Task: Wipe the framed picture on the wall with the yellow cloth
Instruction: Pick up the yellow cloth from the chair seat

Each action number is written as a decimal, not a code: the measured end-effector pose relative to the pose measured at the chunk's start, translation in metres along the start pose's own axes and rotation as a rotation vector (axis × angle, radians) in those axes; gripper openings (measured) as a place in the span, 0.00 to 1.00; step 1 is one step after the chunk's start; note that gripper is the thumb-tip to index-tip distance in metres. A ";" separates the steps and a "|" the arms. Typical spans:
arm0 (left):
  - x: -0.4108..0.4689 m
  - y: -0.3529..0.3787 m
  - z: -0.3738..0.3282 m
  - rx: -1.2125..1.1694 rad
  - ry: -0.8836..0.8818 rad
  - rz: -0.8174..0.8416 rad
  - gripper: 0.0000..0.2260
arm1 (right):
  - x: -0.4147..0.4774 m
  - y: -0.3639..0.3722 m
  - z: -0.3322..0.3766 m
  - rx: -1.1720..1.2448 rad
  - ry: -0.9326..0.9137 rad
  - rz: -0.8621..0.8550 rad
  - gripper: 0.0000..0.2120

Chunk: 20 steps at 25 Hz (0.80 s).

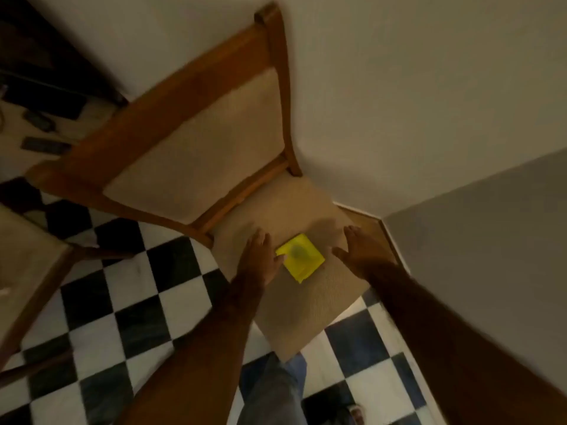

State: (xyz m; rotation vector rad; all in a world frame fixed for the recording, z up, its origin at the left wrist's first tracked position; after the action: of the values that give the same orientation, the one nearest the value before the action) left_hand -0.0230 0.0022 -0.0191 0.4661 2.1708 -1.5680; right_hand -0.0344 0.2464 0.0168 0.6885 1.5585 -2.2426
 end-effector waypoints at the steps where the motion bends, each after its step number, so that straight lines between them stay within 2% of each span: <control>1: 0.009 0.017 0.005 -0.001 -0.020 0.033 0.34 | 0.011 0.020 0.000 0.061 0.030 0.053 0.38; 6: 0.024 0.068 0.009 -0.246 -0.112 0.006 0.28 | 0.034 0.090 -0.004 0.253 0.146 0.164 0.32; 8: 0.032 0.080 0.008 -0.316 -0.142 -0.045 0.27 | 0.042 0.107 -0.004 0.329 0.136 0.157 0.29; 10: 0.039 0.088 0.010 -0.387 -0.229 -0.100 0.22 | 0.049 0.118 -0.003 0.387 0.122 0.099 0.27; 12: 0.044 0.092 0.009 -0.423 -0.285 -0.153 0.17 | 0.055 0.121 -0.004 0.449 0.141 0.071 0.26; 15: 0.044 0.091 0.009 -0.474 -0.287 -0.202 0.11 | 0.059 0.125 -0.007 0.596 0.285 0.138 0.27; 17: 0.038 0.082 0.006 -0.598 -0.339 -0.197 0.11 | 0.053 0.115 -0.008 0.712 0.366 0.165 0.29; 20: 0.019 0.052 -0.011 -0.885 -0.380 -0.226 0.12 | 0.029 0.075 -0.012 0.820 0.417 0.091 0.27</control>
State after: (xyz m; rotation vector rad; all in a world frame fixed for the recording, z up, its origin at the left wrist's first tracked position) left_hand -0.0145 0.0288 -0.0681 -0.3361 2.3628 -0.5686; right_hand -0.0169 0.2317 -0.0611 1.4760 0.6382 -2.7593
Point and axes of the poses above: each hand's wrist, its own x-axis towards the middle knuckle, its own y-axis out of the palm, z = x × y, the point moved 3 cm from there along x, towards the middle knuckle, and after that the axes turned 9 degrees about -z, right-handed, at the moved point
